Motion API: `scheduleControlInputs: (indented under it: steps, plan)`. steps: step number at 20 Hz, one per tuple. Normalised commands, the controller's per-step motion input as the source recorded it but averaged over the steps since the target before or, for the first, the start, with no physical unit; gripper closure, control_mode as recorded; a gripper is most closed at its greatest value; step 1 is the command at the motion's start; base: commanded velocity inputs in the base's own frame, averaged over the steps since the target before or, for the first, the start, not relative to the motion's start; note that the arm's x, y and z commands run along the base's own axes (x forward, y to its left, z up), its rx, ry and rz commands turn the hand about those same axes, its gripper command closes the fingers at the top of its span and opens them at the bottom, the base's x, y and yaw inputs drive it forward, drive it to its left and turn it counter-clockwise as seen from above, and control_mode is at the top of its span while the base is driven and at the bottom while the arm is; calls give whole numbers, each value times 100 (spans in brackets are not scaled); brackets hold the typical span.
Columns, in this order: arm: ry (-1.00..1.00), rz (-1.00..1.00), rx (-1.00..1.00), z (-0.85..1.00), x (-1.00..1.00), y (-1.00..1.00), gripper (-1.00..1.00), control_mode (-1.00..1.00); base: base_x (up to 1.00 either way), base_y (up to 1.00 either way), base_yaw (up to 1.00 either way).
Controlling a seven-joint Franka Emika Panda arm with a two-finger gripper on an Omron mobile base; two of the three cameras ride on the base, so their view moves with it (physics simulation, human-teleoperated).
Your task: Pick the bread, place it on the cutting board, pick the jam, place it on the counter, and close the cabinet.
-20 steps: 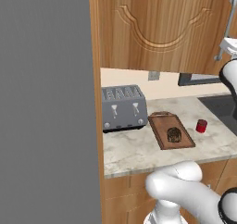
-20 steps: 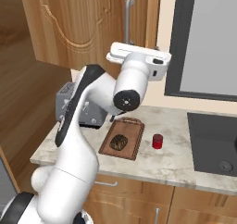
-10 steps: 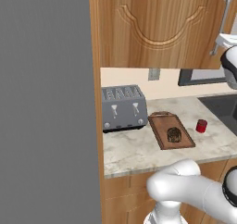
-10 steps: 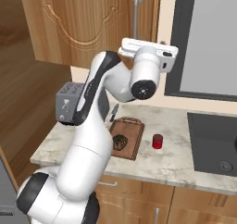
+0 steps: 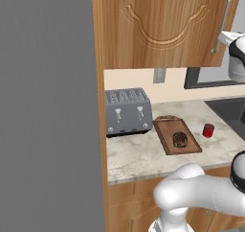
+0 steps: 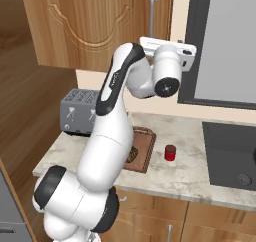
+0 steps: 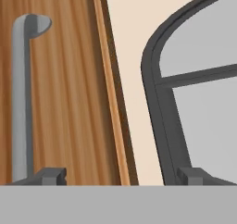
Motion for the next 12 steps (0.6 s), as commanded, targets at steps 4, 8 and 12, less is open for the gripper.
scheduleControlInputs:
  steps: [4,8,12]
  plan:
    - [0,4,0,-5,52,0,-100,-100,0,0,0]
    - [0,4,0,-7,51,0,-100,-100,0,0,0]
    - [0,5,0,-6,41,0,-100,-100,0,0,0]
